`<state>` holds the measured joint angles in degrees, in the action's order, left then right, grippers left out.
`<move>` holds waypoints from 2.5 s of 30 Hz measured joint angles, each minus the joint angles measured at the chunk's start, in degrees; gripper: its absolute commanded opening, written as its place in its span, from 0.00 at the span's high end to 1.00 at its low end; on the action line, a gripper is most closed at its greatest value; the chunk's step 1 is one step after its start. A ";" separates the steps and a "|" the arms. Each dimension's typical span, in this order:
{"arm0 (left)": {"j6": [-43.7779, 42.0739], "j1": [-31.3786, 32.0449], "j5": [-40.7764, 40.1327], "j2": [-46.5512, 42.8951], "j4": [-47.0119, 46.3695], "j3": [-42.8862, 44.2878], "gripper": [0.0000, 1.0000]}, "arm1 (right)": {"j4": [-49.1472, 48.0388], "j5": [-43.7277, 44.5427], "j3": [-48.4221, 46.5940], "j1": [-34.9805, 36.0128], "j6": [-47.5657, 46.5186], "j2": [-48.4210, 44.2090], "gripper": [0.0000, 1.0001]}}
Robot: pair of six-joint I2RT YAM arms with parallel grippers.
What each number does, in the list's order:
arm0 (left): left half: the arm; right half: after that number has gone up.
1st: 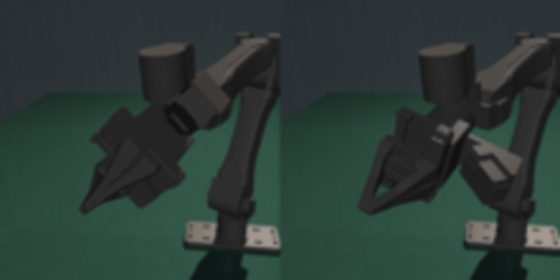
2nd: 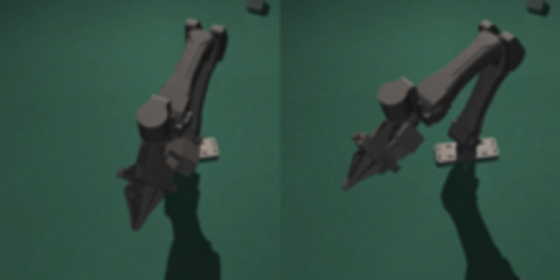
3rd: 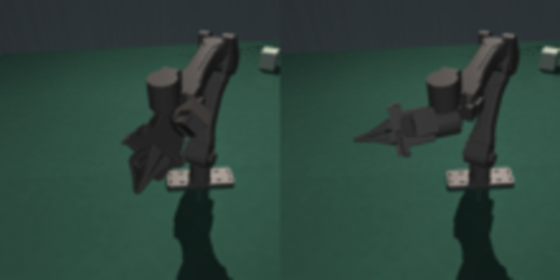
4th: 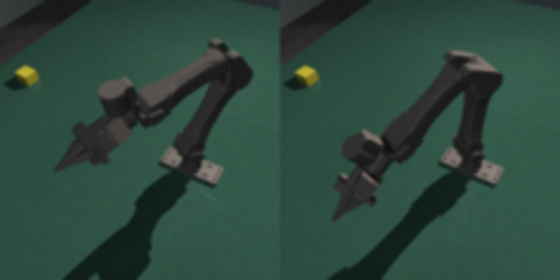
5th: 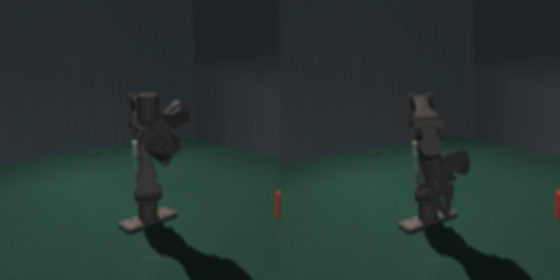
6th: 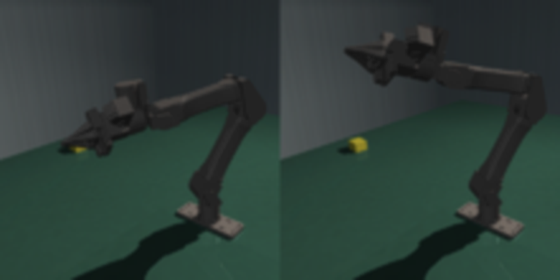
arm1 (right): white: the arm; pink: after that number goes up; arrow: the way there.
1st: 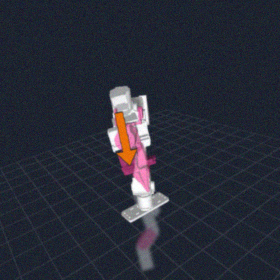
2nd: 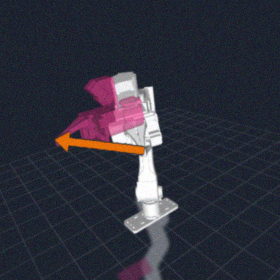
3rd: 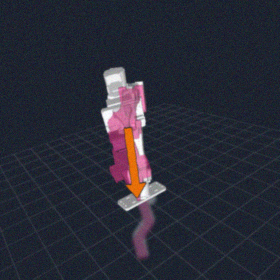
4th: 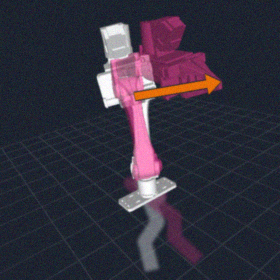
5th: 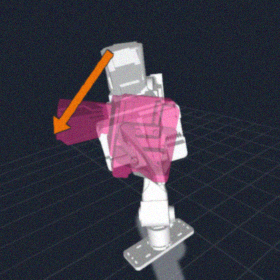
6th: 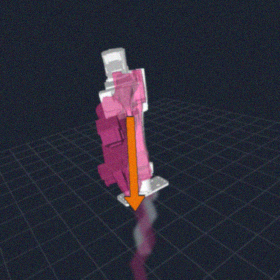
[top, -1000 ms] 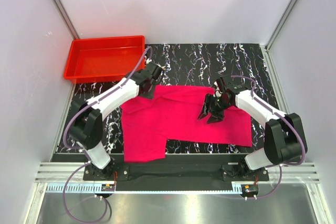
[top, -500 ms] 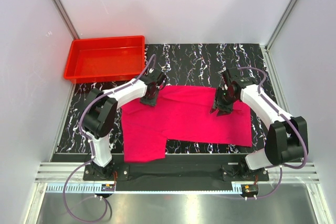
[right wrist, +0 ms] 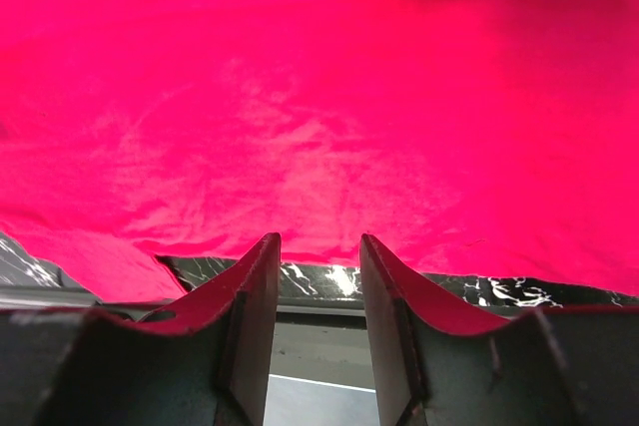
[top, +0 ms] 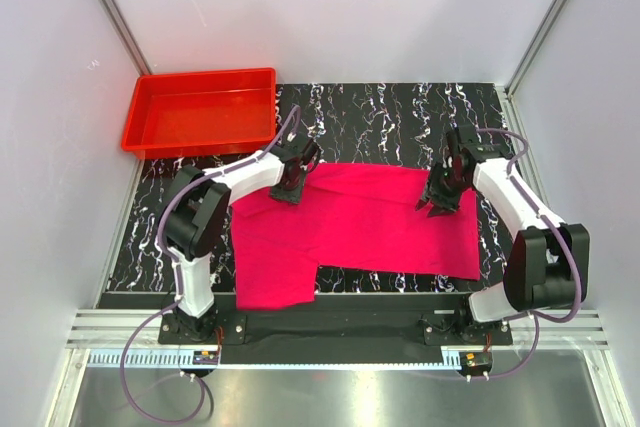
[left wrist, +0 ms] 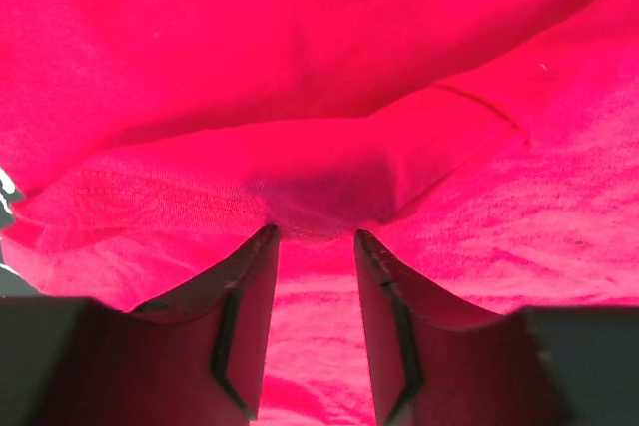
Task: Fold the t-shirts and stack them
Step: Fold the tshirt
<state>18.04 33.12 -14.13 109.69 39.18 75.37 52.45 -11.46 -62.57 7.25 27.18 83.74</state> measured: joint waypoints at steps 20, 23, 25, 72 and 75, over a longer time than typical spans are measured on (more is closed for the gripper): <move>-2.12 0.00 0.02 0.15 0.37 1.16 1.00 | -0.15 3.45 -7.61 -21.42 -1.18 13.57 0.50; -2.12 0.00 0.24 0.04 0.52 1.16 1.00 | -0.44 3.17 -7.58 -22.12 -0.17 14.62 0.48; -2.14 0.00 0.28 -0.31 0.79 1.16 1.00 | -0.98 2.62 -7.41 -22.32 0.83 14.80 0.46; -3.30 1.75 4.46 -9.64 9.35 3.89 1.00 | -4.46 9.57 -6.40 -24.17 19.56 19.06 1.00; -3.52 1.95 5.86 -10.19 9.90 4.26 1.00 | -3.50 11.87 -10.97 -24.17 15.98 18.82 1.00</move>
<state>14.52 35.07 -8.27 99.50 49.08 79.64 48.95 0.40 -73.54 -16.93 43.16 102.56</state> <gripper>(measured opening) 0.026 0.042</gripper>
